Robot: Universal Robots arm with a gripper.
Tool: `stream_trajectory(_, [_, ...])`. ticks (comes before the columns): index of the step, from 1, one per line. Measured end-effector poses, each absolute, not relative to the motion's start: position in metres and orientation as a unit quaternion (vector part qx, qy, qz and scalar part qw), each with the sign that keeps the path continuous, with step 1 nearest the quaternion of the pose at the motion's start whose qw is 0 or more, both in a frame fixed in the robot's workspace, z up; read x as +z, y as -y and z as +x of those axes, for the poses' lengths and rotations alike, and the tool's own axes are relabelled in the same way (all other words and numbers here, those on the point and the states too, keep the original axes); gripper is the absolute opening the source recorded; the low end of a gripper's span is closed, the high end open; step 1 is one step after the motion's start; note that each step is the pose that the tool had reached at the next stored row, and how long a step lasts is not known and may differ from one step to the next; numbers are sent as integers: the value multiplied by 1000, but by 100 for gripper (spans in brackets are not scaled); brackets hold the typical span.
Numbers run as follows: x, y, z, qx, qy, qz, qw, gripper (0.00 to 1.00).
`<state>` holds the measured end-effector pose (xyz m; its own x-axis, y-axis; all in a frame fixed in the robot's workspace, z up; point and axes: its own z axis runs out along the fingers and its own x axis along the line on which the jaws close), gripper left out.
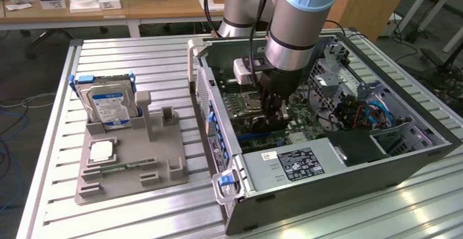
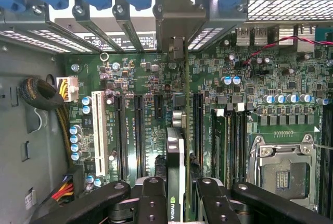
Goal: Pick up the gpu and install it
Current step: 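Insert the gpu into the slot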
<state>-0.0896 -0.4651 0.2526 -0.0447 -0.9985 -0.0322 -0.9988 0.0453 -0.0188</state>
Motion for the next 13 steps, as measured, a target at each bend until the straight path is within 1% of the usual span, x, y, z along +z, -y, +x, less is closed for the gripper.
stream_trajectory(13, [250,465,-90,4,-723,-691,18,27])
